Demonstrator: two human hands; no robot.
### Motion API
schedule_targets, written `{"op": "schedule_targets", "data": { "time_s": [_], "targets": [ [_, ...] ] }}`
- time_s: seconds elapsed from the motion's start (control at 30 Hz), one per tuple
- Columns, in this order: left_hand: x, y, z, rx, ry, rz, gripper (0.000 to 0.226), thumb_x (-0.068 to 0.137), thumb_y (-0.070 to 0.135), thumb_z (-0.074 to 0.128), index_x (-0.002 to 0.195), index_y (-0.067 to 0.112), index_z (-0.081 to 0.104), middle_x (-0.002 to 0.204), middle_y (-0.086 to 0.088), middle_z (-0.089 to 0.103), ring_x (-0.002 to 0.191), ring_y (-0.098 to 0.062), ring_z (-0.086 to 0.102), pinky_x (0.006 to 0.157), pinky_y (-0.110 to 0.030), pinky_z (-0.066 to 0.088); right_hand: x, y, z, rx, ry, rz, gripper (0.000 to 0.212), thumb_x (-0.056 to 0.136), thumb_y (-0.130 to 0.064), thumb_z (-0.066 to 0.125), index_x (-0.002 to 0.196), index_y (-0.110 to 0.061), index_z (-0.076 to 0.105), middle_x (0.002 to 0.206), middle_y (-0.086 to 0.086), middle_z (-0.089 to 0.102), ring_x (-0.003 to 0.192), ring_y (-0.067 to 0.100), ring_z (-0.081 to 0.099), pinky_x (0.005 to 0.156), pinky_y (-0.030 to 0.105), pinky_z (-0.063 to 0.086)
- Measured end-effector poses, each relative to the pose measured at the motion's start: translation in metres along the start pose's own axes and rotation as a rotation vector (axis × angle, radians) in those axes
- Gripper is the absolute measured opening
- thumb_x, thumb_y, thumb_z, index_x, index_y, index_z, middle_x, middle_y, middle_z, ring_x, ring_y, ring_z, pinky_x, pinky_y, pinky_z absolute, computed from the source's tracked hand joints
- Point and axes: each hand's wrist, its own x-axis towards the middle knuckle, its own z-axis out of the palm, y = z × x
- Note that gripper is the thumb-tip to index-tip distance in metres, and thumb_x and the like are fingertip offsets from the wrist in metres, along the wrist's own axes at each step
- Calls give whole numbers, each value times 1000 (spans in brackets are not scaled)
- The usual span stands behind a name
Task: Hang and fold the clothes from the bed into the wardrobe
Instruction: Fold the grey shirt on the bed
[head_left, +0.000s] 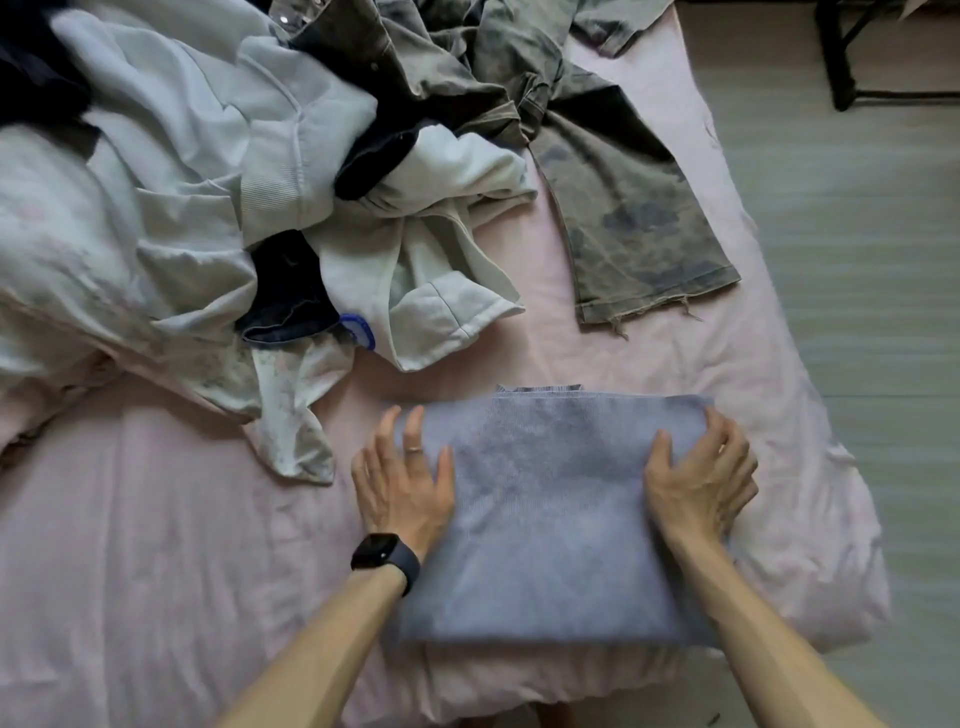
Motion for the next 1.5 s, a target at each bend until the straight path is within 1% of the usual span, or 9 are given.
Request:
{"op": "schedule_targets", "data": {
  "time_s": [0.23,0.5,0.67,0.83,0.97,1.07,1.2,1.33,1.5],
  "targets": [
    [-62,45,42,131,-332,443,69,90,48,41,156,26,32,165,-1,18,150,-28,25,116,-56,12,-92,-5,34,-244,-336,-653,59,97,-44,37,155,-31,35,165,1,24,153,21,22,118,57,19],
    [-16,-26,43,321,-400,172,64,96,63,1,153,42,-20,162,7,-26,149,-21,-27,117,-51,-23,-3,30,29,-457,-368,-260,69,95,-64,10,159,-40,-1,167,-1,-17,153,17,-18,120,60,-9],
    [-84,15,22,164,-428,357,66,95,53,31,157,33,24,166,0,15,153,-29,12,119,-57,-3,-88,24,9,-355,-359,-568,69,96,-57,32,159,-31,23,168,7,10,155,27,6,121,58,-6],
    [-99,-29,24,272,-549,206,65,88,68,-9,146,47,-29,160,8,-31,146,-22,-33,115,-53,-24,-97,84,-11,-453,-450,-447,72,95,-65,25,159,-33,20,168,4,5,155,23,2,121,60,6],
    [-109,-10,19,281,-557,199,62,97,61,1,144,42,-36,156,4,-40,143,-26,-39,115,-55,-23,-66,92,-28,-469,-492,-327,73,97,-66,15,159,-35,-8,167,0,-19,153,16,-18,121,55,-6],
    [-140,46,18,186,-584,333,65,98,61,5,143,41,-38,153,4,-41,141,-23,-41,111,-53,-30,-47,82,-43,-155,-354,-87,77,97,-53,48,160,-24,16,166,13,9,151,31,13,120,50,15],
    [-171,127,40,95,-596,590,81,98,54,35,155,33,-18,163,2,-24,150,-21,-22,115,-54,-18,0,79,-49,170,-470,133,42,90,-36,66,124,-12,57,119,12,65,113,33,60,87,37,44],
    [-183,188,67,221,-626,598,85,98,32,50,157,18,-9,164,-6,3,150,-27,4,118,-54,11,42,94,-55,193,-726,109,29,81,-40,78,98,-21,63,95,-1,69,84,18,66,73,28,46],
    [-181,211,70,435,-542,693,56,90,22,37,142,16,55,120,4,65,98,-17,61,72,-33,50,69,103,-50,245,-901,148,34,71,-42,87,81,-17,66,73,-1,71,47,7,62,53,26,52]
  ]
}}
